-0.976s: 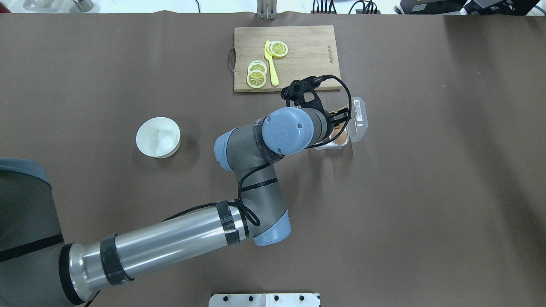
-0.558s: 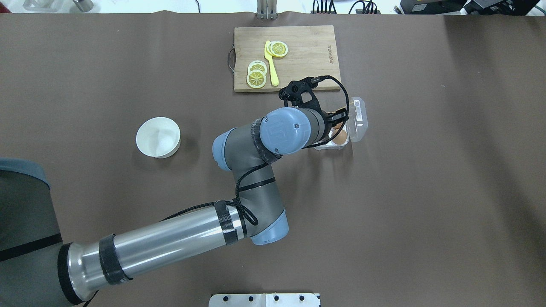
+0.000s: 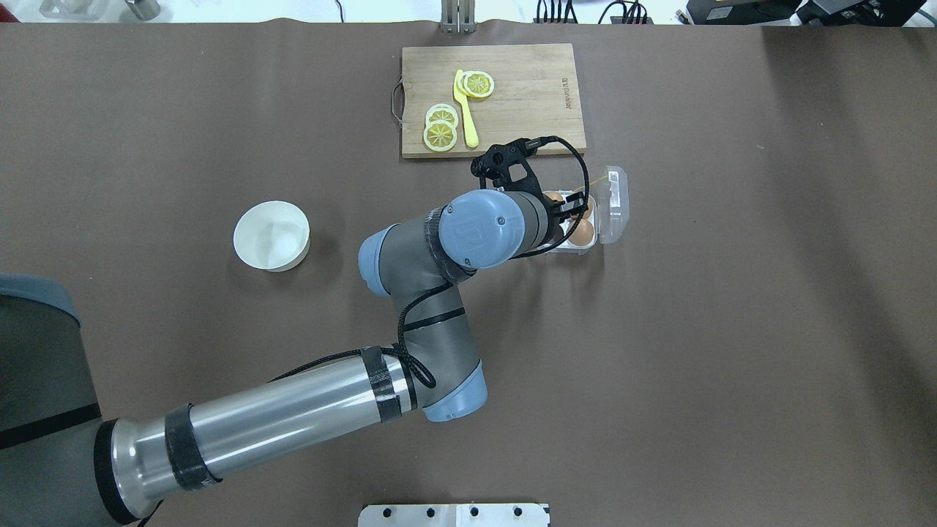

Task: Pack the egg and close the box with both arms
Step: 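Lower the egg into the empty slot and open the left gripper, then withdraw the left gripper from the egg box toward its rest side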

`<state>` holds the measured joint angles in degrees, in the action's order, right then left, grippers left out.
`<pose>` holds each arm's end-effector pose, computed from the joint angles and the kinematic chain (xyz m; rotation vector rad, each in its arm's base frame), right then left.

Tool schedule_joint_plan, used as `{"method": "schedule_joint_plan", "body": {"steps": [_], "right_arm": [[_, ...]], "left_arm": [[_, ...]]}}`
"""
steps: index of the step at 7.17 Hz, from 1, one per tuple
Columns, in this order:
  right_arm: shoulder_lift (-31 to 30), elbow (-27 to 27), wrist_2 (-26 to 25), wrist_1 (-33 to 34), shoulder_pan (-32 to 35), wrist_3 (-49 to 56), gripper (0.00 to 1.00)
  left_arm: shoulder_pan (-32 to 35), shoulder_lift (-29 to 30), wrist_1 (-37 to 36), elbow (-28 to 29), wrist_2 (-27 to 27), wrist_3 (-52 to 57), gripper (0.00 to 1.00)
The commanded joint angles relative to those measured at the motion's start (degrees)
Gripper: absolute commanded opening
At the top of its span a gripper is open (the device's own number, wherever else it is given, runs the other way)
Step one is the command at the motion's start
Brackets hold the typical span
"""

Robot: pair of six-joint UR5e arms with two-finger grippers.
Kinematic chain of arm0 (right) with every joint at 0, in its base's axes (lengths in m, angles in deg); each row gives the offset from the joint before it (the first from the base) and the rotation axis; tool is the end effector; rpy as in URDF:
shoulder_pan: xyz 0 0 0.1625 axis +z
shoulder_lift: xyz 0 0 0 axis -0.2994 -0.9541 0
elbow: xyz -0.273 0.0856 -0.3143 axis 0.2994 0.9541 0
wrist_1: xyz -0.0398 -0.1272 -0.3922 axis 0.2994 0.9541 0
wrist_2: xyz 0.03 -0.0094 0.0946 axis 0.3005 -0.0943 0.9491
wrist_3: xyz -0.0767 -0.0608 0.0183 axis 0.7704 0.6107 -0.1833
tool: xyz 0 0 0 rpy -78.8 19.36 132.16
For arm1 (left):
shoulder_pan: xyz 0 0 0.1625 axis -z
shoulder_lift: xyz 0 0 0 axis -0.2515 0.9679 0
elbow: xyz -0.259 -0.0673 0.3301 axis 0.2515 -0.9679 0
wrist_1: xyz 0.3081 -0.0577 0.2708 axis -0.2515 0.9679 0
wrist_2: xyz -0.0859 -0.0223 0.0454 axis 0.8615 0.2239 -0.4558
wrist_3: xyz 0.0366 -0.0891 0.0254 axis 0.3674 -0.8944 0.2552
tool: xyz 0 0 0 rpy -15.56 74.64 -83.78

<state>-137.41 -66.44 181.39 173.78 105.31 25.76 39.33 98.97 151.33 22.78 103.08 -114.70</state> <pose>0.0333 -0.4801 0.5032 0.0155 -0.9790 0.0527 0.6869 -0.4705 0.0947 0.3256 1.2740 -0.4213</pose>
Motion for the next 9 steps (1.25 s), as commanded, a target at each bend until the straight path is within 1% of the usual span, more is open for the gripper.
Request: {"method": "schedule_joint_plan", "body": {"steps": [1, 3, 4, 5, 6, 7, 8, 9], "right_arm": [[0.0, -0.1, 0.1, 0.0, 0.0, 0.0, 1.00], [0.0, 0.0, 0.1, 0.0, 0.0, -0.1, 1.00], [0.3, 0.0, 0.1, -0.2, 0.0, -0.1, 1.00], [0.9, 0.0, 0.1, -0.4, 0.0, -1.0, 1.00], [1.1, -0.1, 0.1, -1.2, -0.2, -3.1, 1.00], [1.1, -0.5, 0.4, -1.6, -0.8, -3.6, 1.00], [1.3, -1.8, 0.4, -2.0, -2.3, -5.9, 1.00], [1.7, -1.9, 0.3, -6.1, -4.5, -11.3, 1.00]], "left_arm": [[-0.1, -0.3, 0.0, -0.2, 0.2, 0.0, 0.56], [0.7, -0.3, 0.0, -1.6, 0.7, 0.3, 0.56], [3.7, -1.1, -0.4, -3.9, 5.0, 0.6, 0.75], [5.7, -5.8, -0.5, -7.6, 7.6, 1.0, 0.94], [8.4, -10.6, -0.9, -12.2, 12.8, 4.2, 0.97], [12.1, -14.2, -2.4, -15.9, 18.8, 4.7, 0.97], [16.7, -16.5, -5.8, -19.9, 25.7, 5.5, 0.97], [21.9, -18.6, -10.9, -24.2, 32.6, 8.0, 0.97]]}}
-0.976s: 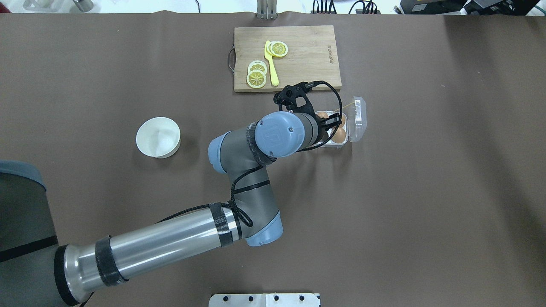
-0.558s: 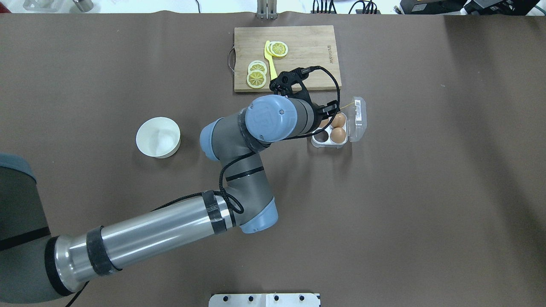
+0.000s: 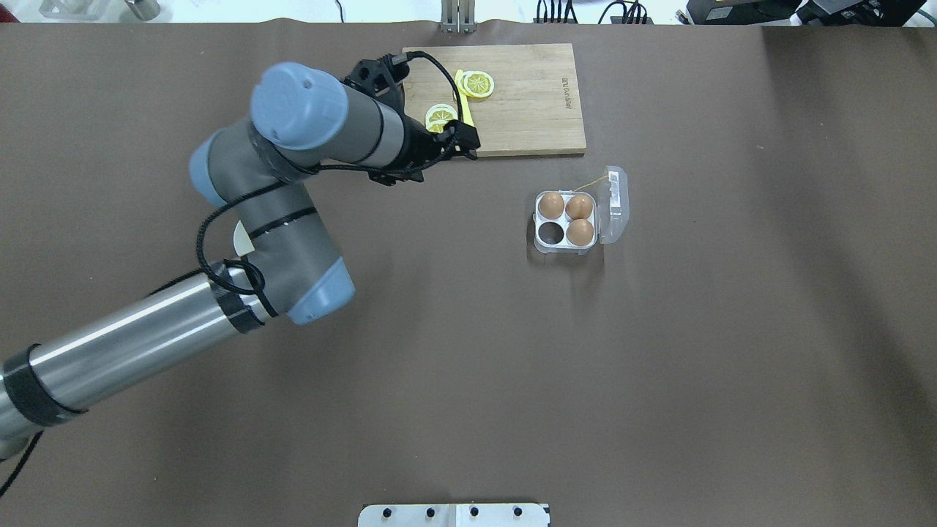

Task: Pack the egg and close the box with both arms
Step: 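Withdraw the left gripper from the egg box toward its rest side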

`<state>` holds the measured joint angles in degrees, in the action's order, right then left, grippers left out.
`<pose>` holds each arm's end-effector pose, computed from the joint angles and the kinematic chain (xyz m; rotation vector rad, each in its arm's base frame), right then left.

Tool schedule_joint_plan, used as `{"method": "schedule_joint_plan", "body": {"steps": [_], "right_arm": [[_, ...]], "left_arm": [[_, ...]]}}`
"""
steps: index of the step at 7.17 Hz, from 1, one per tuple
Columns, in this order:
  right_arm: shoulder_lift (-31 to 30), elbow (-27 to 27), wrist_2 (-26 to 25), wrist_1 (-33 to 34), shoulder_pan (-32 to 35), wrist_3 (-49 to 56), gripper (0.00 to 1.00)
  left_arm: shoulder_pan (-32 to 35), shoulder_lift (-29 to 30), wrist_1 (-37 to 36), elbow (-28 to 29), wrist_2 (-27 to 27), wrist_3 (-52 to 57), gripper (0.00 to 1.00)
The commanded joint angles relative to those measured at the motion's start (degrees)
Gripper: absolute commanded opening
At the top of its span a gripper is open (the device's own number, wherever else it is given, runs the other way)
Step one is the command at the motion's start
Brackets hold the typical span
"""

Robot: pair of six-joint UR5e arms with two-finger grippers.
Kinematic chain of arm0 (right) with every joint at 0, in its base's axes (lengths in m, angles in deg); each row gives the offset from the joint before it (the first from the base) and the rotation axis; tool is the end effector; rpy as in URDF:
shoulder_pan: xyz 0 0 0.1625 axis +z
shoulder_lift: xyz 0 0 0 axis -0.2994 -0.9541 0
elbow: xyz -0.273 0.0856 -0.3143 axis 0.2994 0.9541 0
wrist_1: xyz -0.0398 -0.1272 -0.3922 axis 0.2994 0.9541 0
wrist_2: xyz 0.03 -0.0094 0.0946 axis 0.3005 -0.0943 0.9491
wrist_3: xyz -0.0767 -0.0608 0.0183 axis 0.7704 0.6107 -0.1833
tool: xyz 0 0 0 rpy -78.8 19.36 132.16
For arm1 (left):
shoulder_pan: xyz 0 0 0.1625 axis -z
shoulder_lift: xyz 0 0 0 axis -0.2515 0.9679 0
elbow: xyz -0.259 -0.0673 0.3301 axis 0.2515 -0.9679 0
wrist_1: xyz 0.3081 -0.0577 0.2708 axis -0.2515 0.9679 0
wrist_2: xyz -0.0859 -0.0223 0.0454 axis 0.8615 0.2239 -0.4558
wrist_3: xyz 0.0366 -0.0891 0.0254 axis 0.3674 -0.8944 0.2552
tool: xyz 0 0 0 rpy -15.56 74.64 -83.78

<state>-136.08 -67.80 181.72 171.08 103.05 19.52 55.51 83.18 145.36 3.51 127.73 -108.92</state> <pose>0.0135 -0.4880 0.4751 0.0274 -0.9950 0.0696 0.4893 -0.5536 0.1705 0.1935 1.2722 -0.3078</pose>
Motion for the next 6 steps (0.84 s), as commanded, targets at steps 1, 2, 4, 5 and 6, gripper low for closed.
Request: {"method": "schedule_joint_plan", "body": {"steps": [1, 2, 4, 5, 6], "right_arm": [[0.5, -0.3, -0.8, -8.3, -6.6, -12.1, 1.00], [1.5, 0.0, -3.6, -13.1, -10.9, -19.9, 0.83], [4.4, 4.9, -9.4, -22.1, -18.4, -23.7, 0.15], [7.1, 8.6, -10.2, -24.6, -20.9, -24.4, 0.00], [8.7, 11.7, -11.5, -27.4, -23.4, -24.6, 0.00]], "left_arm": [[10.7, -5.9, -10.1, -10.1, 13.8, 6.9, 0.97], [16.0, -9.0, -12.6, -13.3, 19.5, 11.1, 0.97], [26.0, -12.8, -12.7, -13.9, 29.6, 16.2, 0.97], [27.0, -14.5, -12.6, -14.4, 29.9, 17.4, 0.97], [27.1, -15.0, -12.6, -14.1, 29.8, 17.9, 0.97]]}}
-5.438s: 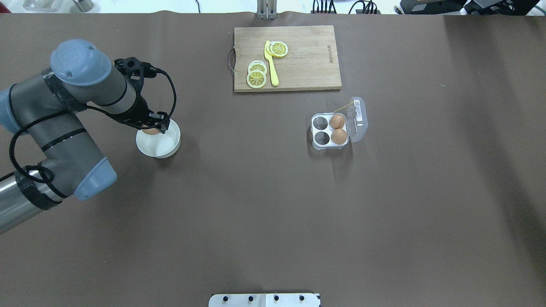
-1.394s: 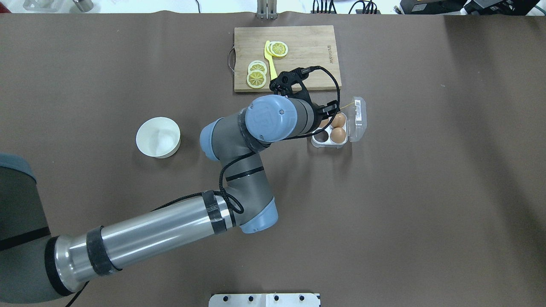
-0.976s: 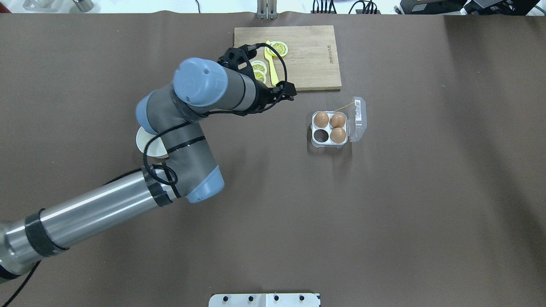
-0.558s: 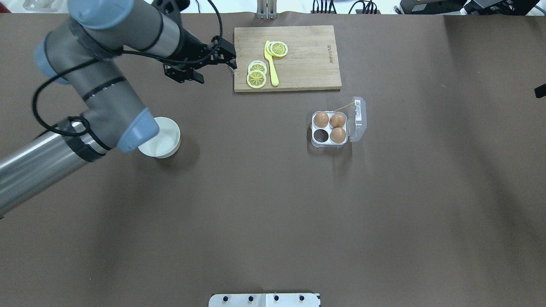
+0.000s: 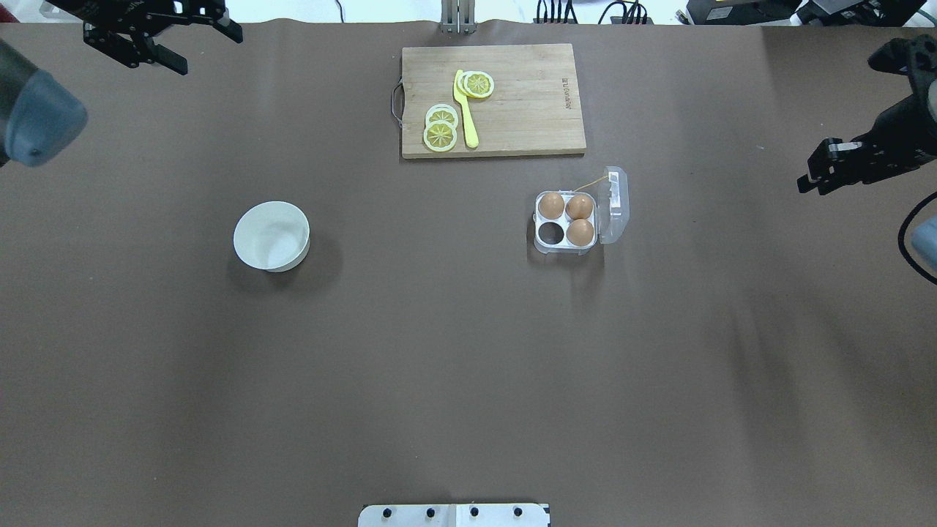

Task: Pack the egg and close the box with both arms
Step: 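Reach the right gripper to the open lid of the egg box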

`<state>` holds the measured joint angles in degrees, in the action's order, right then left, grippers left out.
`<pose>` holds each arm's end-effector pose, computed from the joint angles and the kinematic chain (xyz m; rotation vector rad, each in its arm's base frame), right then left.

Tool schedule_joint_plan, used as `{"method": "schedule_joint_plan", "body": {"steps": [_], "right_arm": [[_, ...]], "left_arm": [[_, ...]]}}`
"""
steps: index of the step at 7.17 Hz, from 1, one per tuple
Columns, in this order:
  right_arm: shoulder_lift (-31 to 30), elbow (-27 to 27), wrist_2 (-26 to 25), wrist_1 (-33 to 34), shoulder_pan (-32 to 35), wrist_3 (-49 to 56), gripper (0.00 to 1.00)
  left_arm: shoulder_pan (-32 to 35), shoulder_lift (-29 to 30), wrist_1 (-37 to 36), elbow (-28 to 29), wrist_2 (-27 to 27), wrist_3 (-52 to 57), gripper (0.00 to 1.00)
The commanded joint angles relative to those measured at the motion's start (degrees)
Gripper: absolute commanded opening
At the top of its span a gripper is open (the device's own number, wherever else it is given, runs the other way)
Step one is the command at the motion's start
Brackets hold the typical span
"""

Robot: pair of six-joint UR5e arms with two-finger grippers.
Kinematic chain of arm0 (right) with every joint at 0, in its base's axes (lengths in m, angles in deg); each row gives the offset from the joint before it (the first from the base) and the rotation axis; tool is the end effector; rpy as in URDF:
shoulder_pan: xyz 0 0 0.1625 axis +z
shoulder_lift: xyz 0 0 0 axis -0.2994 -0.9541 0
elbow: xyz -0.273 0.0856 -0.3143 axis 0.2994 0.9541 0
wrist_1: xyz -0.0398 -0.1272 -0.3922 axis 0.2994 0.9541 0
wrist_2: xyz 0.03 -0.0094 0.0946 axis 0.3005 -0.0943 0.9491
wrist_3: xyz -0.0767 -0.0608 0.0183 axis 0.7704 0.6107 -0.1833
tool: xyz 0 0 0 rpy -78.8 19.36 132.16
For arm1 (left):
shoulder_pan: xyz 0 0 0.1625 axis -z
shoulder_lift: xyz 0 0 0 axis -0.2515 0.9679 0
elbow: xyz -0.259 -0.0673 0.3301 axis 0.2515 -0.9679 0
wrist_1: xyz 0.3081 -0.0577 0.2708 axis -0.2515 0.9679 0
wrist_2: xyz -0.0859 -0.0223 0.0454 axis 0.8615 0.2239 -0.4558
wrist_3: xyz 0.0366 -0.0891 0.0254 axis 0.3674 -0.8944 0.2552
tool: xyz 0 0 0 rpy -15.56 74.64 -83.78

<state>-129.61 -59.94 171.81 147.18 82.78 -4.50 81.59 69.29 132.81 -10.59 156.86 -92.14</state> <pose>-0.1729 -0.5243 0.4466 0.0725 -0.9639 -0.0091 0.1959 -0.6076 0.2438 0.1137 1.2411 -0.2288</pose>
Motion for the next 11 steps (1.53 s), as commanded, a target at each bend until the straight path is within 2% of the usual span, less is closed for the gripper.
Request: {"method": "schedule_joint_plan", "body": {"steps": [1, 3, 4, 9, 11], "right_arm": [[5.8, 7.0, -1.6, -6.2, -4.9, -3.5, 0.00], [9.8, 11.6, -4.9, -16.5, -9.9, -14.1, 0.00], [11.2, 11.6, -6.1, -18.0, -11.6, -19.2, 0.00], [17.0, 11.4, -6.7, -18.1, -16.5, -27.5, 0.00], [20.9, 13.7, -8.6, -18.1, -18.7, -29.6, 0.00]], "left_arm": [[1.1, -1.3, -0.1, 0.2, 0.6, 2.2, 0.97], [1.9, -2.0, -0.1, 1.2, 0.6, 4.0, 0.97], [2.2, -2.0, -0.1, 2.0, 0.6, 5.3, 0.97], [2.9, -1.9, 0.0, 3.2, 0.7, 5.8, 0.97], [3.0, -1.9, 0.0, 3.4, 0.7, 5.8, 0.97]]}}
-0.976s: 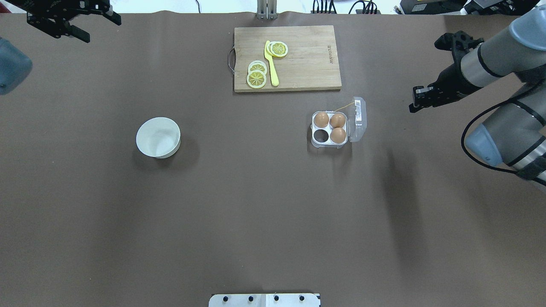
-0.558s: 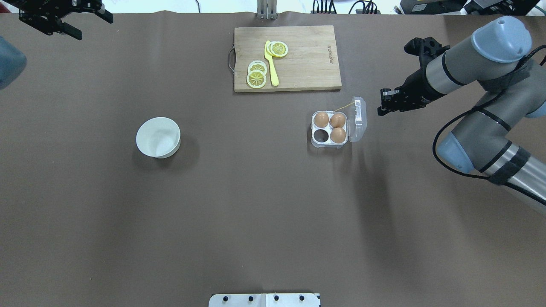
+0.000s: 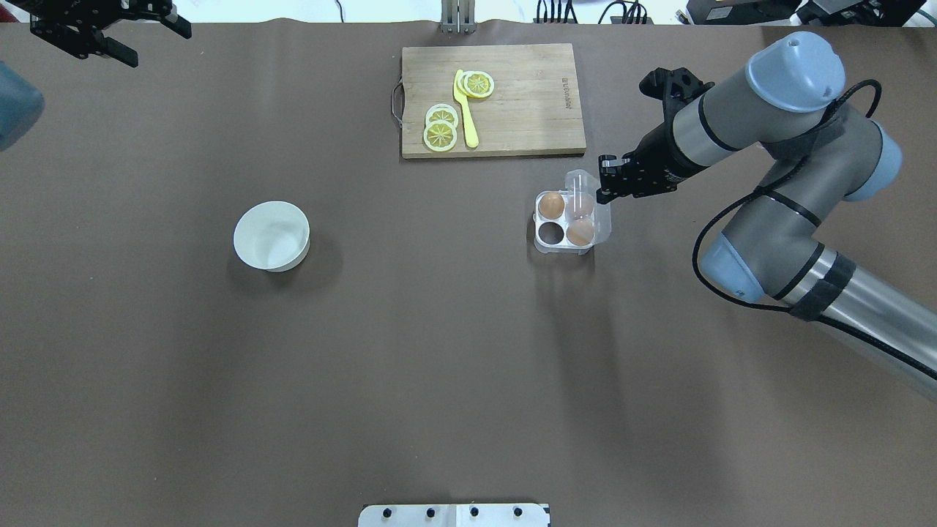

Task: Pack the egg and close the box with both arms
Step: 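Push the clear lid down over the eggs with the right gripper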

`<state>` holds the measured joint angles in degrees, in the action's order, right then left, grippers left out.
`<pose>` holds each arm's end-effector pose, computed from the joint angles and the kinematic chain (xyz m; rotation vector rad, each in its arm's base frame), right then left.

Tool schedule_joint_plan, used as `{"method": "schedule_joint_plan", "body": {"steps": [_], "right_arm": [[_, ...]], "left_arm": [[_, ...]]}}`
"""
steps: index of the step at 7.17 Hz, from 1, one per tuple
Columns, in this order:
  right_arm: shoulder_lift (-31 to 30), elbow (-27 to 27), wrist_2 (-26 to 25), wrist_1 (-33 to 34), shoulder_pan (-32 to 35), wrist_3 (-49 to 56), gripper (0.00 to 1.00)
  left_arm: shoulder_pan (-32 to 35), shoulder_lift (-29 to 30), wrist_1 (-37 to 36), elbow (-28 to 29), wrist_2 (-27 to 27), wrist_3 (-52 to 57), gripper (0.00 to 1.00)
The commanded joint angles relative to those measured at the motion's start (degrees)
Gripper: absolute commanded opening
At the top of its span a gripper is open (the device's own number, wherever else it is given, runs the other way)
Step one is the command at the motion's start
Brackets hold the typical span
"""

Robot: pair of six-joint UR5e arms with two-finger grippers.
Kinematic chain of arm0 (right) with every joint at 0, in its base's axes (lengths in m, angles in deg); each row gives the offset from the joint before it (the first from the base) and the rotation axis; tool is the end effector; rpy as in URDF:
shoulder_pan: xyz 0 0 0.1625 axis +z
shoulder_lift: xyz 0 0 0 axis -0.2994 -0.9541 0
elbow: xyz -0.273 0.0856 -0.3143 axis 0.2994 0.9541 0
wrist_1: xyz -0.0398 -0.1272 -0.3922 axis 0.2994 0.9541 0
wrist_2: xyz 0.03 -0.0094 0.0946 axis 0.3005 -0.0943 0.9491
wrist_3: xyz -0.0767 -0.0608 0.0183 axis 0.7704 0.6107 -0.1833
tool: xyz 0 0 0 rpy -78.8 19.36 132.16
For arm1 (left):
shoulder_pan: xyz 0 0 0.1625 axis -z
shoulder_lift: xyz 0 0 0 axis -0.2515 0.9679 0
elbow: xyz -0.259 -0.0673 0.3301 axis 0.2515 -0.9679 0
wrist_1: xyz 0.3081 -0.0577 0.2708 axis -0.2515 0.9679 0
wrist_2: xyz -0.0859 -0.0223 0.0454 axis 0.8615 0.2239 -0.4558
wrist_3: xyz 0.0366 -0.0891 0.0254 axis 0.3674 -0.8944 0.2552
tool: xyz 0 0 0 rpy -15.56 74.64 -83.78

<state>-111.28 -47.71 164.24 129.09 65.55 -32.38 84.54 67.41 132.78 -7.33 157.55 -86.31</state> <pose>-0.3864 -0.5377 0.3231 0.0738 -1.1545 0.0445 0.1689 -0.6269 0.2891 0.1284 1.1933 -0.2261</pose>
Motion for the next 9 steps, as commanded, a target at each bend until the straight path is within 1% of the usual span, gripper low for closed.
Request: {"method": "schedule_joint_plan", "body": {"steps": [1, 2, 4, 5, 6, 7, 8, 9], "right_arm": [[4.4, 3.2, -3.4, -0.2, -3.3, -3.1, 0.00], [5.8, 4.4, -4.0, -0.1, -4.1, -3.6, 0.00], [9.3, 4.5, -3.9, 0.0, -4.2, -7.7, 0.00], [10.3, 4.0, -3.8, -0.2, -4.2, -9.3, 0.30], [11.0, 1.5, -3.6, 0.3, -4.2, -11.0, 0.99], [10.2, -3.4, -3.5, 2.3, -3.5, -12.2, 1.00], [9.2, -9.3, -3.9, 9.2, -0.6, -11.4, 1.00], [7.0, -13.6, -3.4, 15.7, 4.6, -7.8, 1.00]], "left_arm": [[0.5, 0.1, 0.0, 0.2, 0.0, 0.0, 0.97], [0.8, 0.2, 0.0, 0.7, 0.0, 0.0, 0.97], [0.8, 0.3, 0.1, 0.6, 0.0, 0.0, 0.97], [0.8, 0.3, 0.3, 0.5, 0.0, 0.0, 0.97], [0.8, 0.2, 0.4, 0.5, 0.0, 0.0, 0.97], [1.0, 0.0, 0.5, 0.2, 0.1, 0.0, 0.97], [2.0, -0.2, 0.5, -0.4, -0.4, 0.0, 0.97], [4.3, -1.6, 0.6, -1.1, -0.5, 1.7, 0.97]]}}
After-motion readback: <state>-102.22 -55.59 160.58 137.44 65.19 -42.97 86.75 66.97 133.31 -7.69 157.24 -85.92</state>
